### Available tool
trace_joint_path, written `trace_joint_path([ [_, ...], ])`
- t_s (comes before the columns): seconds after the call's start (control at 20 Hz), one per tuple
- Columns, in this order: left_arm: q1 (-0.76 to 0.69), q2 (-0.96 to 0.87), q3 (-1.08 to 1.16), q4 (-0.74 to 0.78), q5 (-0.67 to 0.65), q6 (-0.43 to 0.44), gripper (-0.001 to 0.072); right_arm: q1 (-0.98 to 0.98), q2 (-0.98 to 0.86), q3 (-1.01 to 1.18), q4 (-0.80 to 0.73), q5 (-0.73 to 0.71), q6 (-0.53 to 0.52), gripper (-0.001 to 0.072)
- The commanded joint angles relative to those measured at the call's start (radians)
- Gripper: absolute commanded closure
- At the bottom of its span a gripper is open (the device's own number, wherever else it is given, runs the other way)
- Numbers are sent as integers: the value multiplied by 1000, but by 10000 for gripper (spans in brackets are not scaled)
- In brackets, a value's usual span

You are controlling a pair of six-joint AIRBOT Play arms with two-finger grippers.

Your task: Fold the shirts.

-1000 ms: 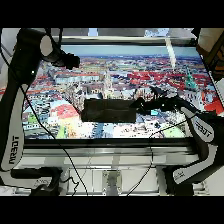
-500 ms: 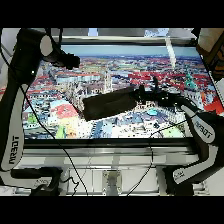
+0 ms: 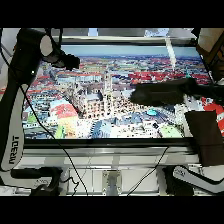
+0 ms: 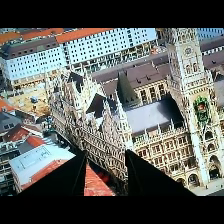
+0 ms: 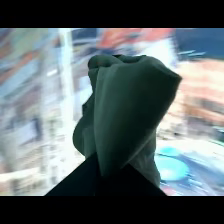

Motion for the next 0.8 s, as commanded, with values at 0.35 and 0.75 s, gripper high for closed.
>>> trace_joint_path([
  [0.35,0,1,1,-49,21,1,411,-469,267,-156,-878,336,92,687],
  [0.75,0,1,1,-49,35,2,411,-468,270,-284,-885,278,149,277],
])
